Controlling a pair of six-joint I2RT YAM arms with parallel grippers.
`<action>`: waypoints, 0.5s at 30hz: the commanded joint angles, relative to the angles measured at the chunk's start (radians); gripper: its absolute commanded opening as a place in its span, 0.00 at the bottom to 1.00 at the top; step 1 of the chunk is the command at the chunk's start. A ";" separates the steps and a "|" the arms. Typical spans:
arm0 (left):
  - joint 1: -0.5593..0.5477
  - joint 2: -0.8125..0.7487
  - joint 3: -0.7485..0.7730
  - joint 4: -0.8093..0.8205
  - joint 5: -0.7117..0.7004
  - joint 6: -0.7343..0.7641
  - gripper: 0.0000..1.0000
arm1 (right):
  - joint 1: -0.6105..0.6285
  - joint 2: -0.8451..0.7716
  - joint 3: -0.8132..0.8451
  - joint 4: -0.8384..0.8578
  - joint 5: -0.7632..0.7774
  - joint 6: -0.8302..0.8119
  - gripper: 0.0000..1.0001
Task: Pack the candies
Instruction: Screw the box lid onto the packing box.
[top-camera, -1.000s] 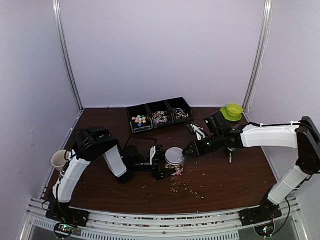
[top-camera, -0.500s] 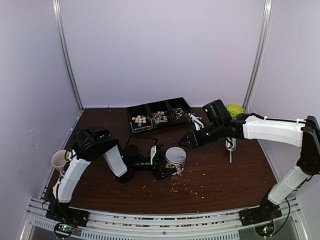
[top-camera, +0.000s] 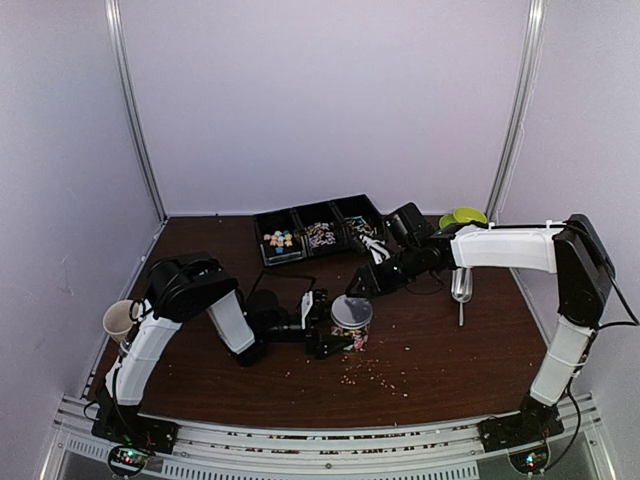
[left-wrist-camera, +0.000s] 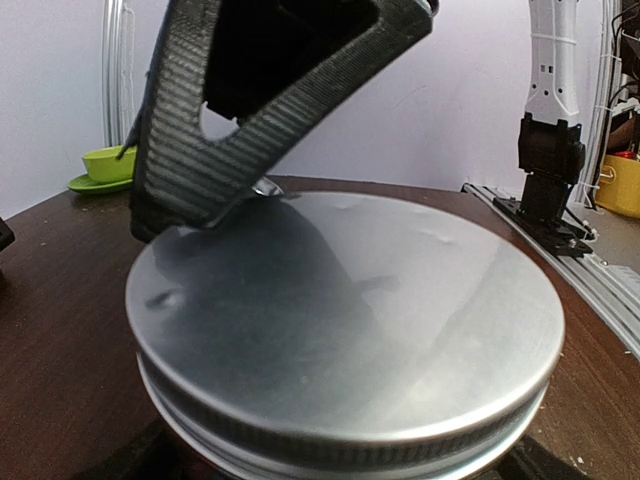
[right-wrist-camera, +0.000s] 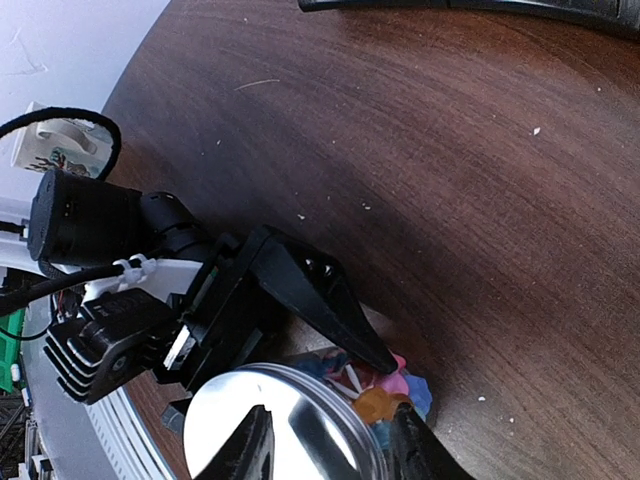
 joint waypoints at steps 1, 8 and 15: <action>-0.001 0.083 -0.017 -0.149 -0.018 0.007 0.88 | -0.008 0.001 0.030 0.003 -0.038 -0.013 0.40; -0.001 0.083 -0.014 -0.155 -0.019 0.007 0.84 | -0.011 -0.020 -0.012 0.010 -0.045 -0.016 0.34; -0.002 0.085 -0.010 -0.157 -0.015 0.007 0.84 | -0.014 -0.045 -0.074 0.036 -0.058 -0.005 0.31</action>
